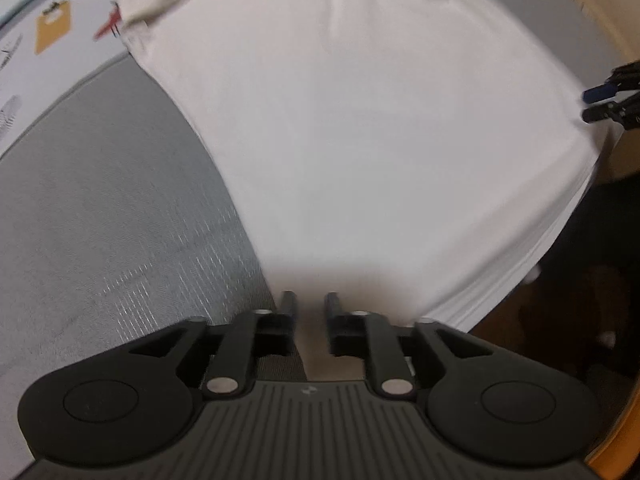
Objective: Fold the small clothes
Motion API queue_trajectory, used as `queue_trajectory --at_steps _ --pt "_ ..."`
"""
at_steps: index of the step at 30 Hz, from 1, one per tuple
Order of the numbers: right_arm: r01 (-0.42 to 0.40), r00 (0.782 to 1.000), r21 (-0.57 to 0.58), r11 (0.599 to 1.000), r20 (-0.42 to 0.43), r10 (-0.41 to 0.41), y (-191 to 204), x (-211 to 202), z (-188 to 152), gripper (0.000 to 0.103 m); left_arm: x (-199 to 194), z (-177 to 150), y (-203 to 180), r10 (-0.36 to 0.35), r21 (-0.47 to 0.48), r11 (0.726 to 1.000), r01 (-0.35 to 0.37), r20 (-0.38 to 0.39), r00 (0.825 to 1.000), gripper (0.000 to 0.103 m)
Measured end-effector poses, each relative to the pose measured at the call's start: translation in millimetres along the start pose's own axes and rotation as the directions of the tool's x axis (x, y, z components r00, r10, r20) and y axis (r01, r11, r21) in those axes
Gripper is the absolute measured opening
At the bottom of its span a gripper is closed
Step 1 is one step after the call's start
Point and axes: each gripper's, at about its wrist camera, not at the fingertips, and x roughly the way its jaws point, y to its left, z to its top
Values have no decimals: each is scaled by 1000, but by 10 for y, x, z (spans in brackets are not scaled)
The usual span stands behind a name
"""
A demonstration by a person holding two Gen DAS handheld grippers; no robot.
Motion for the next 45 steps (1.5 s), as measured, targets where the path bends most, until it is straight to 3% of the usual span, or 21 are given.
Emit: queue_trajectory --at_steps 2,4,8,11,14,16,19,20,22,24,25,27,29,33,35,37,39,41,42,45 --pt "68 991 -76 995 -112 -76 134 191 -15 44 54 69 -25 27 2 1000 -27 -24 999 30" --pt "129 985 -106 986 -102 -140 170 206 69 44 22 158 4 49 -37 998 -49 -6 999 30" --pt "148 984 25 989 93 -150 145 -126 361 44 -184 358 85 118 -142 985 -102 111 987 30" --pt "75 958 183 980 261 -122 115 -471 649 45 -345 523 123 156 -218 970 -108 218 963 30" --pt "8 924 308 951 362 -124 -1 -727 1040 48 -473 712 110 231 -274 950 -146 307 923 30" --pt "-14 892 365 931 425 -153 -46 -833 1281 63 -595 786 56 299 -301 934 -194 360 884 30" --pt "-81 853 433 898 496 -163 -255 -732 1551 64 -679 940 -38 342 -296 928 -227 432 834 26" --pt "-85 850 459 885 496 -175 -361 -632 1608 62 -708 1002 -79 354 -280 928 -246 453 818 23" --pt "-55 891 564 824 401 -215 -505 -481 1708 50 -698 1128 -211 354 -221 935 -279 499 791 14" --pt "-150 890 633 759 421 -176 -663 -481 1724 37 -661 1307 -368 325 -141 944 -298 540 776 14" --pt "-192 884 651 734 440 -159 -737 -494 1732 26 -625 1416 -433 318 -109 944 -311 550 772 14" --pt "-239 865 681 692 473 -167 -893 -546 1751 19 -527 1711 -555 309 -51 938 -342 563 766 14" --pt "-226 862 712 665 464 -203 -1005 -539 1762 19 -410 2053 -645 296 -31 941 -338 566 770 15" --pt "-245 887 757 606 427 -175 -1246 -422 1723 22 -164 2799 -842 280 -25 945 -326 579 765 16" --pt "-237 900 766 597 405 -161 -1262 -388 1668 22 -9 3111 -930 278 -34 947 -318 581 765 19" --pt "-228 908 763 605 391 -151 -1326 -370 1639 23 177 3439 -998 285 -61 950 -305 563 776 38" --pt "-222 911 763 607 385 -151 -1391 -371 1601 24 365 3708 -1068 306 -80 946 -315 547 779 50" --pt "-211 912 763 611 378 -157 -1437 -366 1578 25 514 3889 -1115 328 -82 938 -338 532 781 51" --pt "-206 913 760 616 376 -157 -1450 -361 1572 26 594 3978 -1121 343 -83 932 -353 518 783 50" --pt "-200 917 755 624 368 -152 -1471 -321 1591 26 656 4106 -1004 365 -97 925 -369 502 784 3"
